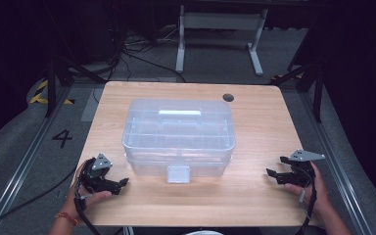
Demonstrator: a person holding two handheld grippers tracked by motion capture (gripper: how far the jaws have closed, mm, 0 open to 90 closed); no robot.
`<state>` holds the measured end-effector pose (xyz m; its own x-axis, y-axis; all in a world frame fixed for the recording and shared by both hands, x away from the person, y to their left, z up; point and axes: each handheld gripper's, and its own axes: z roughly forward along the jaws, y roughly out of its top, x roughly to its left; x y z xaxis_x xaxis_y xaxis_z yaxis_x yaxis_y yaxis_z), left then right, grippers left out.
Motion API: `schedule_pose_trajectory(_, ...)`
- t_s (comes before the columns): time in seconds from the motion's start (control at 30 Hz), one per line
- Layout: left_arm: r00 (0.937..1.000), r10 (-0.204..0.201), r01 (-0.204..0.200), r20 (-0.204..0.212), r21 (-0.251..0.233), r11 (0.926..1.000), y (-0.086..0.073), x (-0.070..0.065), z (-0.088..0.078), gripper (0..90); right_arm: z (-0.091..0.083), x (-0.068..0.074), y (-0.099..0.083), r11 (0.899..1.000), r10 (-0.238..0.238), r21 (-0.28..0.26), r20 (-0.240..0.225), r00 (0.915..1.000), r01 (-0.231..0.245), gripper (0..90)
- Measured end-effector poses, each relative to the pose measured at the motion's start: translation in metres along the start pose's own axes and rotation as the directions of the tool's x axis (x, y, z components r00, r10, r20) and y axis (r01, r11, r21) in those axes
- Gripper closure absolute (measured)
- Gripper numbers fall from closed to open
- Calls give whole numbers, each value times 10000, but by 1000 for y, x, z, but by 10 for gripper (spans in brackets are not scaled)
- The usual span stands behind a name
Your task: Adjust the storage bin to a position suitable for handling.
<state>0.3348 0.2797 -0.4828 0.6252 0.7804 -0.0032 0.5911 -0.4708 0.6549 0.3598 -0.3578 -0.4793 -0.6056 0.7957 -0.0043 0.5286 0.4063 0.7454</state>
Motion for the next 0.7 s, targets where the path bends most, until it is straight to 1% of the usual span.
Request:
schedule_pose_trajectory(0.07, 10000, 0, 0, -8, 4, 10000, 0, 0, 0, 4, -1, 1, 1, 9999, -87, -50, 29, 10000, 87, 218)
schedule_pose_trajectory(0.17, 10000, -2, 2, 1, -3, 10000, 0, 0, 0, 5, -3, 10, 9, 9965, -741, -362, 201, 9971, 747, 280)
schedule_pose_trajectory(0.2, 10000, 3, -3, 1, -8, 10000, 0, 0, 0, 5, -4, 13, 11, 9944, -962, -403, 292, 9949, 973, 282)
schedule_pose_trajectory(0.23, 10000, -23, 23, 11, 6, 10000, 0, 0, 0, 5, -4, 15, 14, 9939, -1020, -395, 286, 9944, 1031, 285)
schedule_pose_trajectory(0.27, 10000, 45, -45, 17, 20, 10000, 0, 0, 0, 5, -4, 18, 17, 9928, -1074, -509, 256, 9939, 1086, 288)
schedule_pose_trajectory(0.3, 10000, 13, -13, 8, 3, 10000, 0, 0, 0, 5, -5, 19, 20, 9917, -1111, -623, 218, 9936, 1123, 290)
schedule_pose_trajectory(0.33, 10000, 52, -52, 4, 10, 10000, 0, 0, 0, 5, -6, 20, 24, 9918, -1056, -720, 66, 9944, 1058, 291)
schedule_pose_trajectory(0.37, 10000, -2, 2, 7, 5, 10000, 0, 0, 0, 5, -6, 20, 24, 9918, -1056, -720, 66, 9944, 1058, 291)
schedule_pose_trajectory(0.4, 10000, 48, -48, -11, -2, 10000, 0, 0, 0, 5, -7, 22, 26, 9890, -1187, -866, 208, 9927, 1201, 293)
schedule_pose_trajectory(0.43, 10000, -16, 16, 1, -5, 10000, 0, 0, 0, 5, -7, 23, 28, 9879, -1281, -852, 209, 9915, 1294, 294)
schedule_pose_trajectory(0.47, 10000, 87, -87, -16, 3, 10000, 0, 1, 0, 5, -7, 24, 30, 9879, -1290, -846, 131, 9916, 1296, 294)
schedule_pose_trajectory(0.5, 10000, 85, -85, -9, 12, 10000, 0, 1, 0, 5, -7, 24, 31, 9874, -1322, -865, 105, 9912, 1326, 294)
schedule_pose_trajectory(0.53, 10000, -43, 43, 28, 2, 10000, 0, 0, 0, 5, -10, 24, 38, 9873, -1246, -998, -18, 9922, 1238, 293)
schedule_pose_trajectory(0.57, 10000, -43, 43, 28, 2, 10000, 0, 0, 0, 5, -10, 24, 38, 9873, -1246, -998, -18, 9922, 1238, 293)
schedule_pose_trajectory(0.6, 10000, -7, 7, -7, 0, 10000, 0, 0, 0, 5, -12, 22, 42, 9878, -1033, -1197, -239, 9944, 997, 293)
schedule_pose_trajectory(0.63, 10000, -8, 8, -22, -34, 10000, 0, 0, 0, 5, -15, 22, 47, 9862, -933, -1404, -293, 9952, 883, 293)
schedule_pose_trajectory(0.67, 10000, -23, 23, 7, -18, 10000, 0, 0, 0, 5, -21, 21, 57, 9819, -1015, -1622, -152, 9947, 977, 293)
schedule_pose_trajectory(0.7, 10000, 28, -28, 27, 6, 10000, 0, 1, 0, 5, -23, 21, 62, 9805, -993, -1719, -151, 9949, 953, 293)
